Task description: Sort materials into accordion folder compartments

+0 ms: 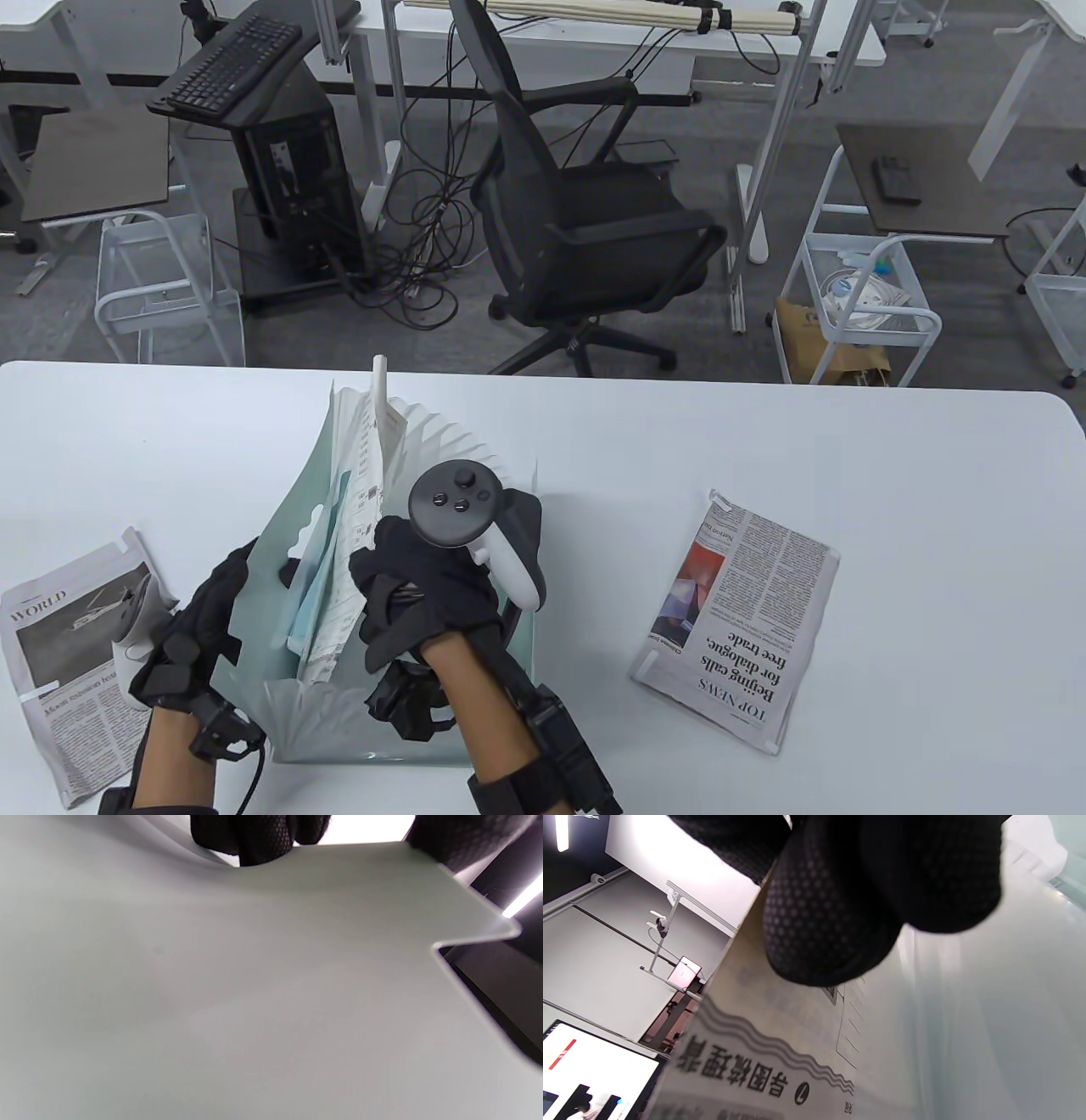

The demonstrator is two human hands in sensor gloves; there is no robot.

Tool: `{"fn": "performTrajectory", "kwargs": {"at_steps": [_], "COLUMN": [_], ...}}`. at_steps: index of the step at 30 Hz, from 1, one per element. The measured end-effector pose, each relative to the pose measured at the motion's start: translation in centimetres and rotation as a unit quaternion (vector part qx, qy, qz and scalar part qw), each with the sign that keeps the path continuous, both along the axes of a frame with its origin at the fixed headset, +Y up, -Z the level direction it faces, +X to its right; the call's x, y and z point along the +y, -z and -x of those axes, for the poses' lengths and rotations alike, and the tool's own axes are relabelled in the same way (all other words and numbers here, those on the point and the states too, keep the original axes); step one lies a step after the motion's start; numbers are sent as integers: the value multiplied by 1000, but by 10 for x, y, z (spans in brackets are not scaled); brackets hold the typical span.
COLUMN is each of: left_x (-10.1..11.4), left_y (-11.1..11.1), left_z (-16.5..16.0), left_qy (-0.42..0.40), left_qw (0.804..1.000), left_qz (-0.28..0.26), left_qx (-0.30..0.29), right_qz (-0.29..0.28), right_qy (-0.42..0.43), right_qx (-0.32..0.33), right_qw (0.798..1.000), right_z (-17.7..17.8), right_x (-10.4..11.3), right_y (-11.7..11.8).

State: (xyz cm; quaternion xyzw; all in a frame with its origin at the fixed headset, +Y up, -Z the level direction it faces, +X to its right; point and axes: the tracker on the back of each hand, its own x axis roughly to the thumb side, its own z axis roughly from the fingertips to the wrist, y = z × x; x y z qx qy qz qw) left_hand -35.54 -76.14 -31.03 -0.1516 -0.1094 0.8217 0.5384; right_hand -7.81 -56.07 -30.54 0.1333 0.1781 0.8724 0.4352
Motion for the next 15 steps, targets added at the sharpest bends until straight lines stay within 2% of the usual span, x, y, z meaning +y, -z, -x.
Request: {"fn": "performTrajectory", "kwargs": {"at_steps": [5, 8, 15], "left_x": [0, 0, 0], "left_y": [-1, -1, -1], "left_z": [1, 0, 0], "left_qy": [-4, -6, -4], "left_qw": [1000, 1000, 1000], "left_qz": [-1, 0, 0], "left_qx": [2, 1, -1], "right_qz": [11, 14, 59], "right_qy": [27, 14, -36], "right_qx": [11, 10, 7], "right_qw": [1000, 1000, 998], "right_z": [-3, -2, 12], "right_x": [3, 0, -30], "right_y": [0, 3, 18]}}
